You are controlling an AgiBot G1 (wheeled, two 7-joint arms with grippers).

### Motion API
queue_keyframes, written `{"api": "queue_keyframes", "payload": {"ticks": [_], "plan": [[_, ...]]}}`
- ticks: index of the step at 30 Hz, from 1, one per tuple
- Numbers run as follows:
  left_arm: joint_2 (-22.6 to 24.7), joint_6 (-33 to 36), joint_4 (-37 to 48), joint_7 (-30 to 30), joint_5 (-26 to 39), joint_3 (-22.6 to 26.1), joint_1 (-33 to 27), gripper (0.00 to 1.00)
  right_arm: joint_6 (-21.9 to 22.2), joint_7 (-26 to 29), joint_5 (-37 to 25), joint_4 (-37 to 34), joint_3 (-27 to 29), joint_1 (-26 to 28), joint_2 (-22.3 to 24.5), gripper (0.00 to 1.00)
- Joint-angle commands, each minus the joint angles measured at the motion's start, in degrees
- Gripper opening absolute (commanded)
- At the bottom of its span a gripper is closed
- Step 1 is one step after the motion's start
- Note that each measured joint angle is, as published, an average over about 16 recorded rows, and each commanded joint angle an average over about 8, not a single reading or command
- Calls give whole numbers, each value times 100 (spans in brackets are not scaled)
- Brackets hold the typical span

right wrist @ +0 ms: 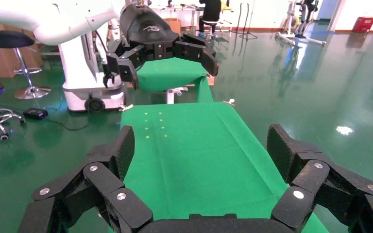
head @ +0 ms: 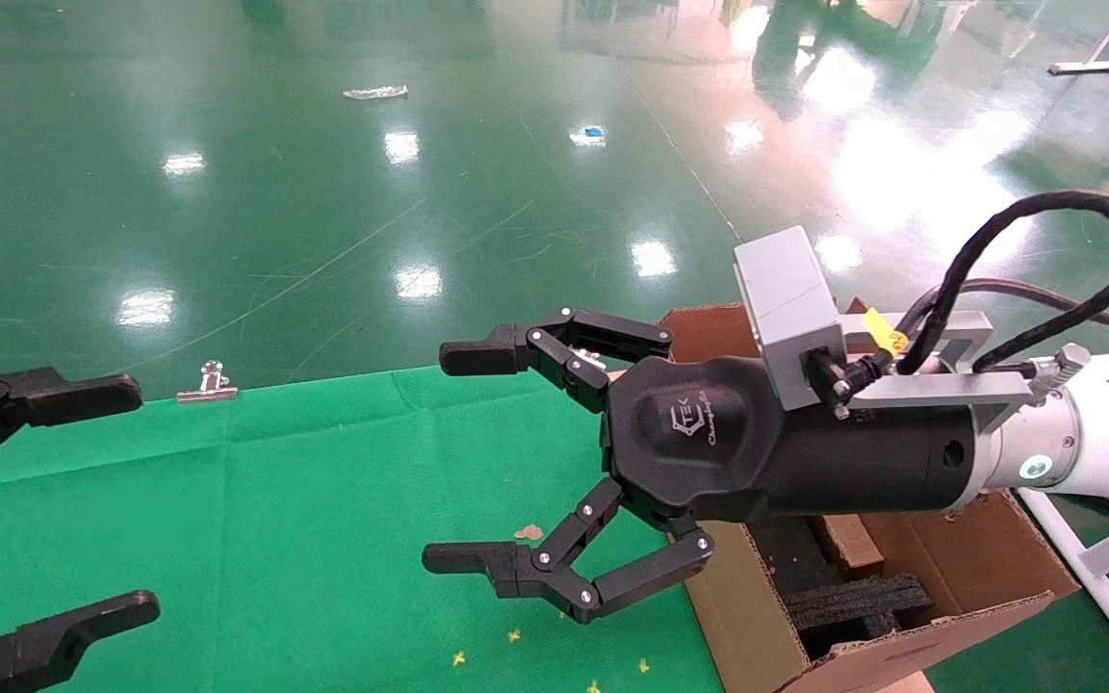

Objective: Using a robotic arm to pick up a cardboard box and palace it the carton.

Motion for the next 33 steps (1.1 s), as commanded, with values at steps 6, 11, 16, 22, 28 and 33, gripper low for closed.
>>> {"api": "queue_keyframes", "payload": {"ticks": [6,11,16,22,28,33], "plan": [[0,0,0,0,0,0,0,100,1,1,-2,-3,-3,2,0,100],[0,0,0,0,0,0,0,100,1,1,-4,-5,-6,3,0,100],[0,0,0,0,0,0,0,100,1,1,-4,-7,-7,5,0,100],[0,0,0,0,0,0,0,100,1,1,-4,-7,-7,7,0,100],[0,0,0,0,0,0,0,100,1,1,-4,-7,-8,8,0,100],[0,0,0,0,0,0,0,100,1,1,-4,-7,-8,8,0,100]]}}
